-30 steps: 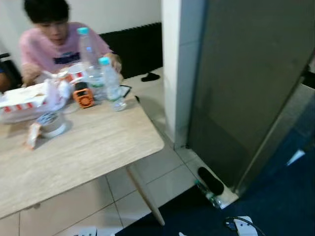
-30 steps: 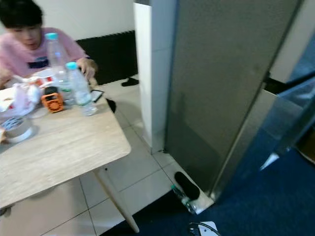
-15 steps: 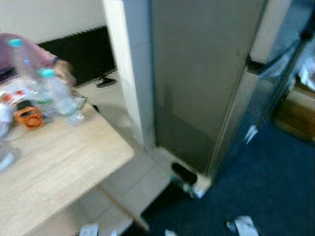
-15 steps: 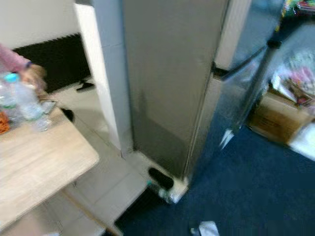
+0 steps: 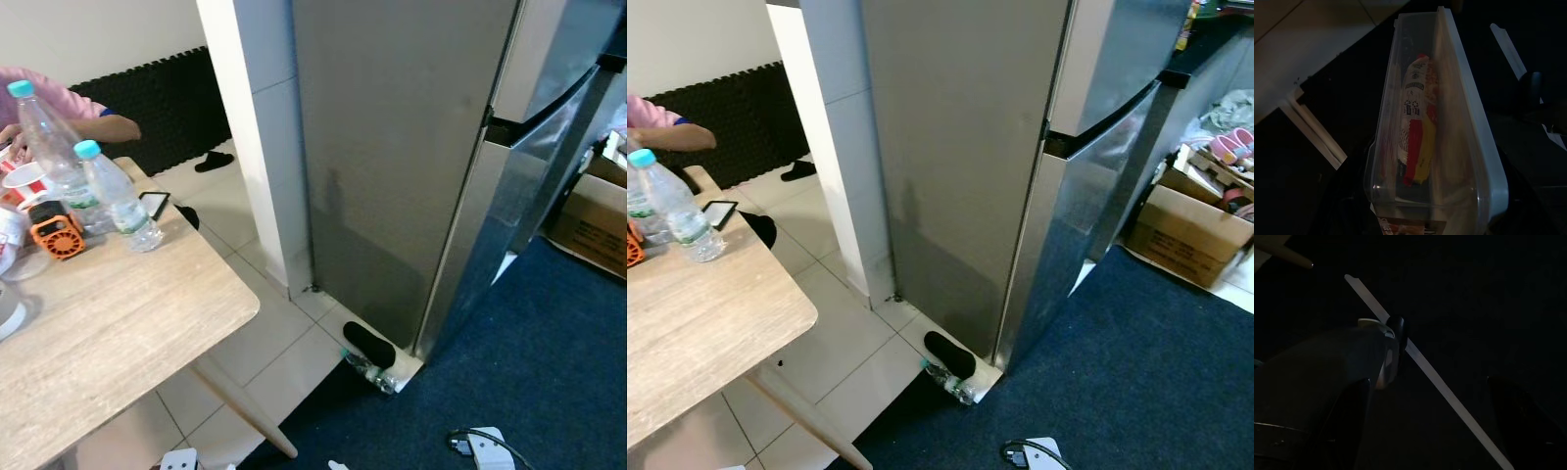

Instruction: Restocking fridge

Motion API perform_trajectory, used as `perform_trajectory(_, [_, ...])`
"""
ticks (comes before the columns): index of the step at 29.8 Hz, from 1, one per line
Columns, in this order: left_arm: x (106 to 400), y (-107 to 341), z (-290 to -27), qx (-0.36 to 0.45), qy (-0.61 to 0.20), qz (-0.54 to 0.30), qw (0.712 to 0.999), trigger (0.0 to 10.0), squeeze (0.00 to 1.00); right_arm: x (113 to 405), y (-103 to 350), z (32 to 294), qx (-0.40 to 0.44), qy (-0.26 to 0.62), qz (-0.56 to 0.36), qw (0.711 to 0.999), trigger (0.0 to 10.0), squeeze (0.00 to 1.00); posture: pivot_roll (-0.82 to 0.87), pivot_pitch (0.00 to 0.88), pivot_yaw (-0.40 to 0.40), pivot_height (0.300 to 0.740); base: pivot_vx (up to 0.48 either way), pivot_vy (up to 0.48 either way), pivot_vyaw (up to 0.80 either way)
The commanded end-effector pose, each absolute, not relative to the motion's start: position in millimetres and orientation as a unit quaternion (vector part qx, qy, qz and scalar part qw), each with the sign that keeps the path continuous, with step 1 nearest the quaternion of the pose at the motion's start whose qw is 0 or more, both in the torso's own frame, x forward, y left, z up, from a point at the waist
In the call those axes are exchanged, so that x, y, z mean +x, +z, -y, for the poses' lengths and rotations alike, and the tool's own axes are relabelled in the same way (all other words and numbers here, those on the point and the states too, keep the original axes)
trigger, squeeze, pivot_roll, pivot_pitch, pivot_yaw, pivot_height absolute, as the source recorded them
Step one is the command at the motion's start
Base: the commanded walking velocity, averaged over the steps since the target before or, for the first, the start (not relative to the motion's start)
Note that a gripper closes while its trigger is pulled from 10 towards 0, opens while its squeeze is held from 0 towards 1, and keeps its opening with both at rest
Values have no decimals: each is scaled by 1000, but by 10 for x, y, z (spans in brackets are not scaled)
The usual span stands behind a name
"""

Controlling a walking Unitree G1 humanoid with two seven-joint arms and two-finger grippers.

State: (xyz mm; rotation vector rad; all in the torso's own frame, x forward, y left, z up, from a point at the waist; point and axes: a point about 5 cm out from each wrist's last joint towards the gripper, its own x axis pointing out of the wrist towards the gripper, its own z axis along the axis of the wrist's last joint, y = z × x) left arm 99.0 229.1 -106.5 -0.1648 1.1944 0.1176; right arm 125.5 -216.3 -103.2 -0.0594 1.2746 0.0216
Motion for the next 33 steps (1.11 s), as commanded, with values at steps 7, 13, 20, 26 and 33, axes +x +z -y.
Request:
perform_trajectory(7, [935,-1071,-2319,-98,68,-563,818,10000,0,1379,-999,2106,-15,25,-577,816,10000,0,4,0,54,740,0,-403,0])
perform_trajectory(13, [890,-1077,-2339,-97,70,-568,814,10000,0,1340,-1015,2081,-15,34,-581,813,10000,0,-2,0,51,740,0,-406,226])
perform_trajectory(20, [896,-1099,-2240,-105,69,-570,812,10000,0,1272,-1029,2122,-15,29,-588,808,10000,0,-10,8,53,740,34,-416,781])
perform_trajectory(26, [998,-1118,-2034,-112,59,-567,814,10000,0,1221,-1033,2204,-20,5,-591,807,10000,0,-13,9,52,740,0,-420,217])
perform_trajectory(33, [1116,-1110,-1897,-115,51,-561,818,10000,0,1224,-1029,2214,-15,3,-587,809,10000,0,-12,5,52,740,0,-419,0])
